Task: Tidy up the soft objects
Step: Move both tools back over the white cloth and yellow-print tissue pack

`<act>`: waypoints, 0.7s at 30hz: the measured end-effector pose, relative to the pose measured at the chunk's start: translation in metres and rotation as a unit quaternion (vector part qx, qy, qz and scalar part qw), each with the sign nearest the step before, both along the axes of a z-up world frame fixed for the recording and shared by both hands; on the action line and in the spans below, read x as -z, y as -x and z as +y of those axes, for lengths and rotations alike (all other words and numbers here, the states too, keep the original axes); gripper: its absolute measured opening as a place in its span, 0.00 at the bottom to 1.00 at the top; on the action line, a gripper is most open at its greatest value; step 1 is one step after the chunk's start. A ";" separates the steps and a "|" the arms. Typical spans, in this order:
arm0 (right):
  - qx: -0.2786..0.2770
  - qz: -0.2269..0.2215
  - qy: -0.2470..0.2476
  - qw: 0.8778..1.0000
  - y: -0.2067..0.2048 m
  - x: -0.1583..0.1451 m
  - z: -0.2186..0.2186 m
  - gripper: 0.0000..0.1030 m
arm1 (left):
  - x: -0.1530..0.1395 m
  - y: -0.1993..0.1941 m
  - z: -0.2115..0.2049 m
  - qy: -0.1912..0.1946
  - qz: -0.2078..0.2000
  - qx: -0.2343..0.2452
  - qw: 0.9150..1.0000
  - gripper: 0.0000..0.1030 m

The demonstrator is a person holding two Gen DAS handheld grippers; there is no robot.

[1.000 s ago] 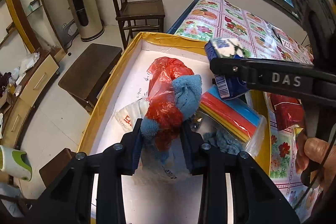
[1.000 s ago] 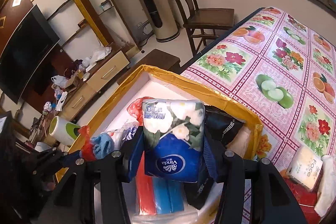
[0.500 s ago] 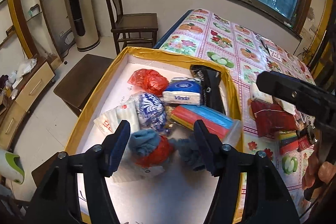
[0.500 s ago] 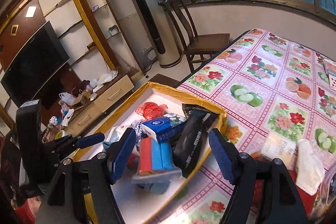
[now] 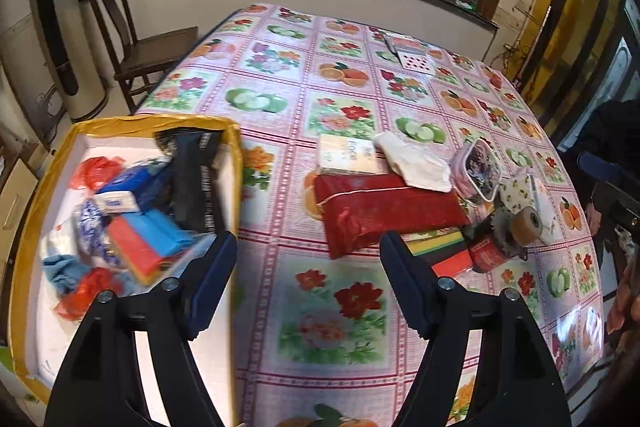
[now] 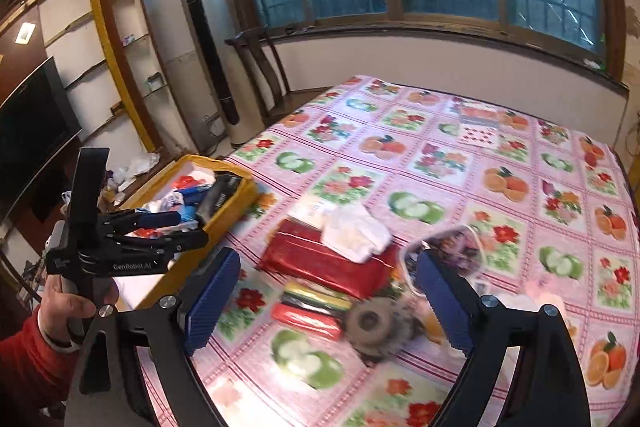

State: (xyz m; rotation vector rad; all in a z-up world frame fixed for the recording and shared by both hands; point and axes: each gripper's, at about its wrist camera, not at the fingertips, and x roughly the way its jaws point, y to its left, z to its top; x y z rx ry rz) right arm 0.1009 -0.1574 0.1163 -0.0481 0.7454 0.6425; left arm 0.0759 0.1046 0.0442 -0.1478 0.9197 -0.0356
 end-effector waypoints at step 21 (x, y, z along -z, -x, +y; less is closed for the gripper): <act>0.065 0.104 -0.031 0.992 -0.071 0.071 -0.078 0.90 | 0.045 -0.134 -0.097 0.054 0.122 0.027 0.991 0.75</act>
